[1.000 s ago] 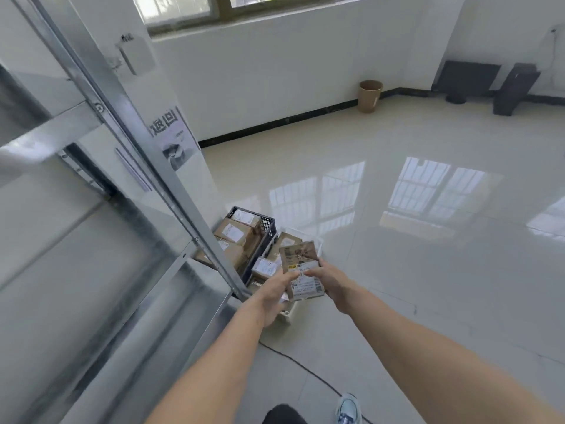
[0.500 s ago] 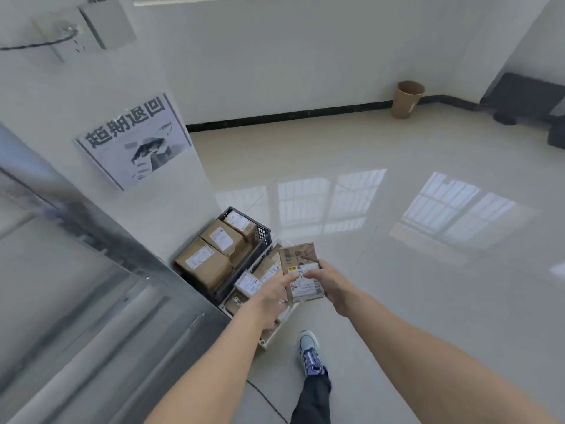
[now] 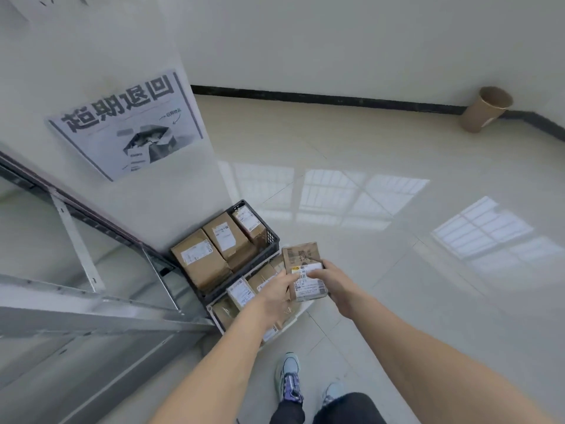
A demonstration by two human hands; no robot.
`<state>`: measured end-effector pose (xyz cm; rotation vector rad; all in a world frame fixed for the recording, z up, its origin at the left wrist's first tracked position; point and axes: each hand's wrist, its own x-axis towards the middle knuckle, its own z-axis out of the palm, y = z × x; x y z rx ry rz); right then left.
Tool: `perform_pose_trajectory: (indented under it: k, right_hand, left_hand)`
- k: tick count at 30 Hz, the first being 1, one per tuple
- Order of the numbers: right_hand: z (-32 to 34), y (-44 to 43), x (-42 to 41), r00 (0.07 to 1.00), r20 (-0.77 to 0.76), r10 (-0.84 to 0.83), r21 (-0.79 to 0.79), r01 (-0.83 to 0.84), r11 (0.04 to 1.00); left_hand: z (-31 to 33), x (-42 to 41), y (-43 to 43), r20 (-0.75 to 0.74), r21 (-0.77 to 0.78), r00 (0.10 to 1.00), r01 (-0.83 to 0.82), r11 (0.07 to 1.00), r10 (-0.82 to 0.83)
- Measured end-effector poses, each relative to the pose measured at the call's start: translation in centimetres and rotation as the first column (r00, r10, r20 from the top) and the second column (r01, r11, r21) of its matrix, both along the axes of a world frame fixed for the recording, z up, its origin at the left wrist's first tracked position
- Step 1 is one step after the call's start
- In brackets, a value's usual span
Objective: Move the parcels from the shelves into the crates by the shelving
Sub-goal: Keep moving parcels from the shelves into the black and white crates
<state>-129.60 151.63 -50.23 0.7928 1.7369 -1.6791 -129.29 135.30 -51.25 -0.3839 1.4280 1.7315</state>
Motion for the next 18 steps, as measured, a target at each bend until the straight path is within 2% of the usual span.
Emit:
perform_pose_trajectory:
  k: [4, 7, 11, 18]
  right_hand:
    - [-1.9, 1.5, -4.0, 0.997, 0.023, 0.072, 0.002, -0.072, 0.997]
    - [-4.0, 2.7, -6.9, 0.989, 0.048, 0.141, -0.007, -0.14, 0.99]
    - [-8.8, 5.1, -10.3, 0.969, 0.095, 0.23, -0.016, -0.229, 0.973]
    - [-18.0, 8.7, -13.7, 0.919, 0.199, 0.341, 0.001, -0.348, 0.937]
  left_hand:
    - [-0.7, -2.8, 1.7, 0.027, 0.024, 0.996, -0.086, 0.996, 0.086]
    - [-2.7, -4.6, 3.1, 0.063, -0.015, 0.981, -0.183, 0.983, 0.183]
    - [-7.1, -6.5, 5.9, 0.152, -0.071, 0.934, -0.315, 0.946, 0.322]
    - [-14.9, -7.6, 10.4, 0.241, -0.147, 0.874, -0.396, 0.906, 0.421]
